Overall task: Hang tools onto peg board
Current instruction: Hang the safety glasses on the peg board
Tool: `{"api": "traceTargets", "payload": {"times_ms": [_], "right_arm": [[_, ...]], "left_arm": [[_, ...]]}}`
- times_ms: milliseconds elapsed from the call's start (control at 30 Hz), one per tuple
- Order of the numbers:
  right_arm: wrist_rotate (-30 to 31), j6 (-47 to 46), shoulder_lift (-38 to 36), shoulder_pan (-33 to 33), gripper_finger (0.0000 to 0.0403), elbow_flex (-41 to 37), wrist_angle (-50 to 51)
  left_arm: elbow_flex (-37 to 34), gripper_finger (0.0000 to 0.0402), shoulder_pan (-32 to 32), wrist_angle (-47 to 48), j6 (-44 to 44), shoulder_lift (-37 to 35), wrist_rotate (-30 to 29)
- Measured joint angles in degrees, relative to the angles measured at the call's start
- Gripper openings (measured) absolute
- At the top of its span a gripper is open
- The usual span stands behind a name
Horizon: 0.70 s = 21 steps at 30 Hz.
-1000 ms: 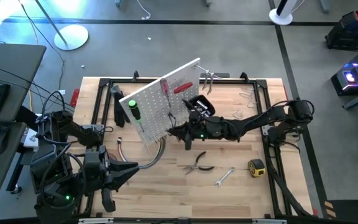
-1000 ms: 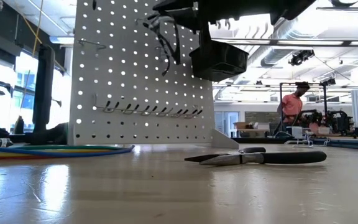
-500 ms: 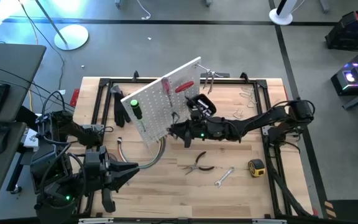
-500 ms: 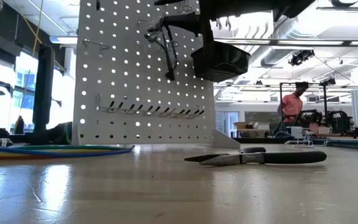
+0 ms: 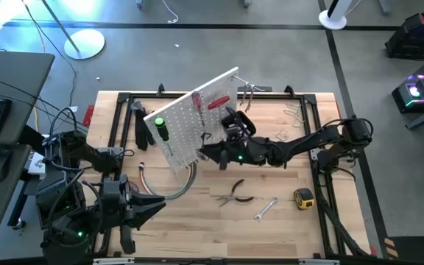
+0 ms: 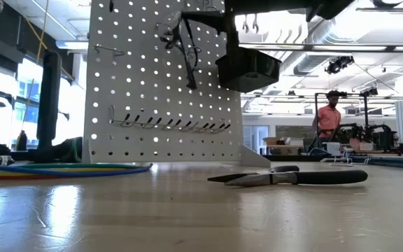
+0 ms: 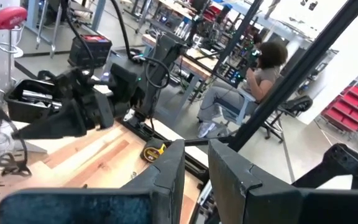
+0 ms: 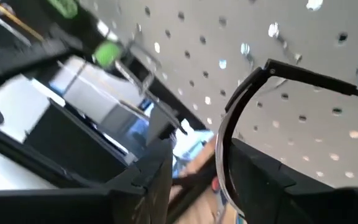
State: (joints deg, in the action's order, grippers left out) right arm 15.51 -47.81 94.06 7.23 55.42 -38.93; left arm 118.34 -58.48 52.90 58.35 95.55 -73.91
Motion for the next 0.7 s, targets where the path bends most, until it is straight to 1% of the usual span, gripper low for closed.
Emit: {"api": "traceTargets", "payload": {"times_ms": [133,233,300,367,433,700], "right_arm": [[1.00,-1.68,0.00,-0.53,0.0149,0.00,-1.88],[1.03,-2.44,0.00,-0.53,0.0149,0.02,-1.50],[2.60,-5.63,0.00,-0.51,0.0149,0.02,0.77],[4.29,-11.65,0.00,-0.46,0.0149,0.02,4.02],[4.45,-14.44,0.00,-0.64,0.0149,0.02,5.92],[4.07,-13.93,0.00,-0.44,0.0157,0.02,6.79]], "left_arm": [[0.00,0.0065,0.00,0.00,0.00,0.00,0.02],[0.00,0.0065,0.00,0.02,0.00,0.00,0.01],[0.00,0.0065,0.00,0.02,-0.02,0.00,0.02],[0.00,0.0065,0.00,0.02,-0.02,0.00,0.02],[0.00,0.0065,0.00,0.02,0.00,0.00,0.04],[0.00,0.0065,-0.02,0.02,-0.02,0.00,0.75]]}}
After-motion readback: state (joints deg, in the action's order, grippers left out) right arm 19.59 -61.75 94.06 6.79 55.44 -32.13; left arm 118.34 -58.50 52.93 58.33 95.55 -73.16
